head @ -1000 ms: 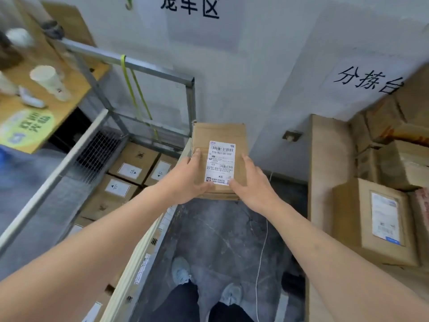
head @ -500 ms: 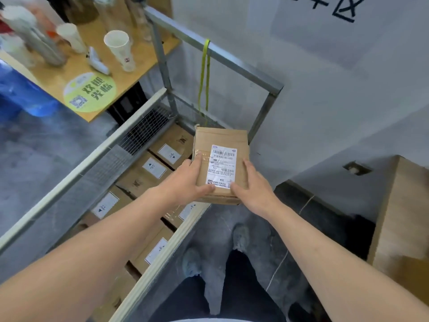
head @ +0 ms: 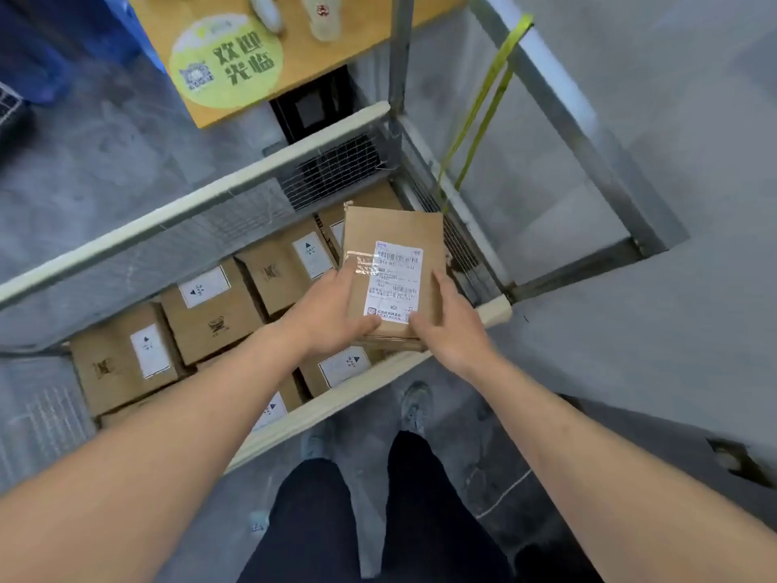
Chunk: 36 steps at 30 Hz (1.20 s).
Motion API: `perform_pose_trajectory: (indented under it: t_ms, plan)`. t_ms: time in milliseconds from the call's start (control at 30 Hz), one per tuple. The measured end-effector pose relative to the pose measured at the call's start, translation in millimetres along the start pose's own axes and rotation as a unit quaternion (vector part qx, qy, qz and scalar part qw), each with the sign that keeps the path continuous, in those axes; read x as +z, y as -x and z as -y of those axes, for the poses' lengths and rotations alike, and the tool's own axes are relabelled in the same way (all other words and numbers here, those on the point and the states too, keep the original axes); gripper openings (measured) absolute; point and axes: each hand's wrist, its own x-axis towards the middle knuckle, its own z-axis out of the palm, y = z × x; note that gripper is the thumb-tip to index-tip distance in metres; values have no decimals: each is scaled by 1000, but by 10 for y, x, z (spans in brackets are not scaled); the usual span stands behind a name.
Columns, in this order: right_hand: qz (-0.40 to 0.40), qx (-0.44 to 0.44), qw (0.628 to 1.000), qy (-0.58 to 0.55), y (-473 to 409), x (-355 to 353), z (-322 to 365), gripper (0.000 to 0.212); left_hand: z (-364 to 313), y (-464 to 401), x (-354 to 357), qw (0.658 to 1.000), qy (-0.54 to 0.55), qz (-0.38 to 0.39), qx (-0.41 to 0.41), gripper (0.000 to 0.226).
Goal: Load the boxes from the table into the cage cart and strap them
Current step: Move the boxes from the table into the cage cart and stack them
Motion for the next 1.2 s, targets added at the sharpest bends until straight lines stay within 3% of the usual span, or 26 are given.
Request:
perform_pose_trajectory:
  t_ms: [467, 600, 800, 933, 1200]
  plan:
    - [36, 2, 999, 13, -1673, 325, -269, 89, 582, -1329, 369, 988, 120, -41, -91, 105]
    - [12, 3, 1000, 9, -2221, 502, -374, 89, 798, -1847, 474, 984, 139, -52, -94, 108]
    - [-32, -8, 999, 9, -2981, 711, -585, 85, 1022, -2541, 649, 980, 160, -97, -67, 95]
    - [-60, -25, 998, 13, -3335, 791, -703, 82, 1094, -2855, 821, 971, 195, -112, -79, 103]
    - [-103, -97, 982, 123, -3689, 829, -958, 67, 1204, -3204, 1034, 974, 197, -90, -61, 98]
